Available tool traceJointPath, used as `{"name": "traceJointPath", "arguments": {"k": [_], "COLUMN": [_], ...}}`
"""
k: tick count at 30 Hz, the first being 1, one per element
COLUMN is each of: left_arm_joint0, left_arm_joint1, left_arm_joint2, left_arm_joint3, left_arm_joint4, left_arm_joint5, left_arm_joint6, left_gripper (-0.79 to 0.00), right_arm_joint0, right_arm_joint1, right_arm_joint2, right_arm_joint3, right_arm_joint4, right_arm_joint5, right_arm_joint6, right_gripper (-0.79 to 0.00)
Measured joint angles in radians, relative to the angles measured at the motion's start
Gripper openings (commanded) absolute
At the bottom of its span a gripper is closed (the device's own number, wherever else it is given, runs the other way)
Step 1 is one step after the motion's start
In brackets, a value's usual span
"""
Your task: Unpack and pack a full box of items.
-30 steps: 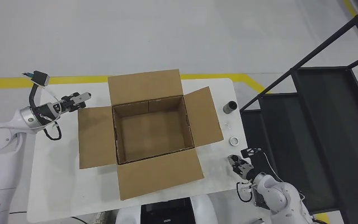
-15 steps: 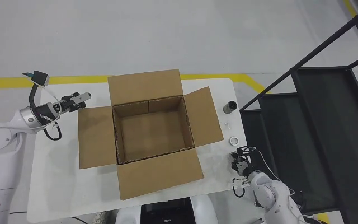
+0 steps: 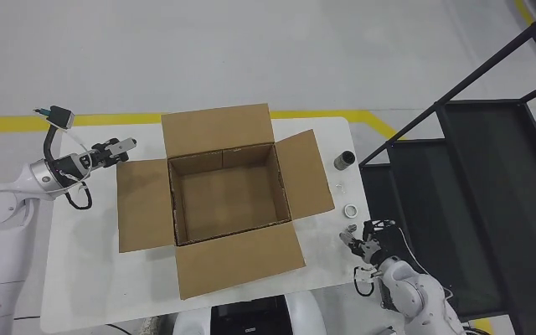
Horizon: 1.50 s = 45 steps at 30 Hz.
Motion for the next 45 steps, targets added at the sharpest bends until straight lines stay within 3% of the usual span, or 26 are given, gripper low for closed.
{"name": "traceJointPath", "arguments": {"k": [11,14,21,37,40,42,45], "left_arm_joint0": [0.000,0.000,0.000,0.000,0.000,0.000,0.000], "left_arm_joint1": [0.000,0.000,0.000,0.000,0.000,0.000,0.000], "left_arm_joint2": [0.000,0.000,0.000,0.000,0.000,0.000,0.000], "left_arm_joint3": [0.000,0.000,0.000,0.000,0.000,0.000,0.000], "left_arm_joint4": [0.000,0.000,0.000,0.000,0.000,0.000,0.000], "left_arm_joint5": [0.000,0.000,0.000,0.000,0.000,0.000,0.000], "left_arm_joint6": [0.000,0.000,0.000,0.000,0.000,0.000,0.000], "left_gripper": [0.000,0.000,0.000,0.000,0.000,0.000,0.000], "right_arm_joint0": [-0.158,-0.158,-0.087,0.055,0.071,0.080,0.093], "right_arm_joint1": [0.013,0.014,0.009,0.011,0.011,0.012,0.012], "right_arm_joint2": [0.154,0.168,0.085,-0.057,-0.068,-0.076,-0.086], "right_arm_joint3": [-0.203,-0.205,-0.102,0.104,0.131,0.145,0.162], "right_arm_joint4": [0.320,0.269,0.110,-0.045,-0.043,-0.043,-0.042], "right_arm_joint5": [-0.185,-0.149,-0.007,0.088,0.103,0.106,0.111], "right_arm_joint6": [-0.019,-0.051,-0.110,-0.098,-0.100,-0.100,-0.100], "right_gripper": [0.000,0.000,0.000,0.000,-0.111,-0.360,-0.545]}}
